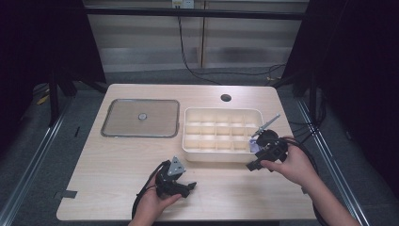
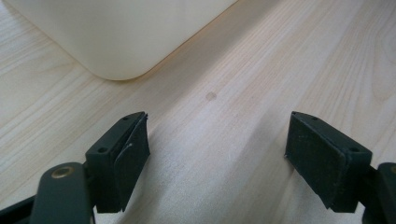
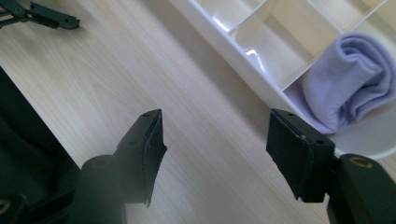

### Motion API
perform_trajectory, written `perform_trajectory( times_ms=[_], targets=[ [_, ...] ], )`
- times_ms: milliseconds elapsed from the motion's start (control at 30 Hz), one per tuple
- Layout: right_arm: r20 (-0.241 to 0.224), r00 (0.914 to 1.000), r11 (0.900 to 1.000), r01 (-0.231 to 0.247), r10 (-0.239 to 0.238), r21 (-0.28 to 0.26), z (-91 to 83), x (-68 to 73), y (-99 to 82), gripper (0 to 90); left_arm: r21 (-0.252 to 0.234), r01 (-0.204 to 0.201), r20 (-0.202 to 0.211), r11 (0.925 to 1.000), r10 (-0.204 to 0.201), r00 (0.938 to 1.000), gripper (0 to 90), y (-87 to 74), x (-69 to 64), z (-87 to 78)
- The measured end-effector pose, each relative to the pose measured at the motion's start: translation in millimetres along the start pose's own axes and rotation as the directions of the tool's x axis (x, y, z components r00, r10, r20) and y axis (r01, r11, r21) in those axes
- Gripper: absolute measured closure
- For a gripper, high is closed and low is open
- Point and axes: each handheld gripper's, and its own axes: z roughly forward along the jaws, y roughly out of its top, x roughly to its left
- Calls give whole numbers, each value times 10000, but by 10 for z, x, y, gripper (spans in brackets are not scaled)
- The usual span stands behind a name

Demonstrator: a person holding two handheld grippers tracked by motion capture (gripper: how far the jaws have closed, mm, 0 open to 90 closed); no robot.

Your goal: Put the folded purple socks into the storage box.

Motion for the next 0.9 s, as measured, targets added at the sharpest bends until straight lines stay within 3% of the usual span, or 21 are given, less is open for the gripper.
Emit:
perform_trajectory(
  times_ms=[333, 900],
  targets=[
    [-259, 9993, 9994, 256, -262, -239, 119, 92, -135, 357, 2, -4, -5, 10000, 4, 10000, 211, 0, 0, 0],
    [-780, 9964, 9961, 252, -319, -845, 412, 190, -311, 351, -4, -3, 1, 10000, 3, 10000, 211, 0, 0, 0]
  ],
)
